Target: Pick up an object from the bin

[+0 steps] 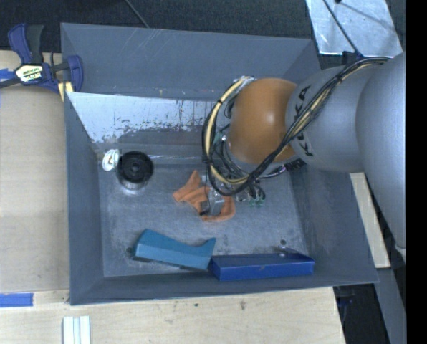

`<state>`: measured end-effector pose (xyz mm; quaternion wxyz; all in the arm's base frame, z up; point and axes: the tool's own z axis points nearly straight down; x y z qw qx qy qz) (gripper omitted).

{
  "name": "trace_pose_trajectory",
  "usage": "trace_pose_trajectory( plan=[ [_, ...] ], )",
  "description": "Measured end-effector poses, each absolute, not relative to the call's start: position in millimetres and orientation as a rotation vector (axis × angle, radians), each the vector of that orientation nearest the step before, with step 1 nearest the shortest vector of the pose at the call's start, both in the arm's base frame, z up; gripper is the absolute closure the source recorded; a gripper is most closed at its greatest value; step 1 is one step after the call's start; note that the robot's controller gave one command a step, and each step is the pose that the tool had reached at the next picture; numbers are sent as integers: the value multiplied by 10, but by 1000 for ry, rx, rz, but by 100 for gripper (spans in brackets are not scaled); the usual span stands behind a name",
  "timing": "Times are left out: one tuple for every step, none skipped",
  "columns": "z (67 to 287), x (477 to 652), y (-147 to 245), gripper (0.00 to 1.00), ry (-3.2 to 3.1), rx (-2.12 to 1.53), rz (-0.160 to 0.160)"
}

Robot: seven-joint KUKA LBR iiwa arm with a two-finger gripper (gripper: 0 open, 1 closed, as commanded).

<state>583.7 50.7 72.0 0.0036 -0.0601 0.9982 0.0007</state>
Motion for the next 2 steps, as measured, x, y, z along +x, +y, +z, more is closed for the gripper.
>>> trace_pose_trajectory(
  plan=[
    [720, 5837, 507, 100, 3129, -188, 2],
    [720, 5837, 507, 100, 3129, -187, 2]
  ],
)
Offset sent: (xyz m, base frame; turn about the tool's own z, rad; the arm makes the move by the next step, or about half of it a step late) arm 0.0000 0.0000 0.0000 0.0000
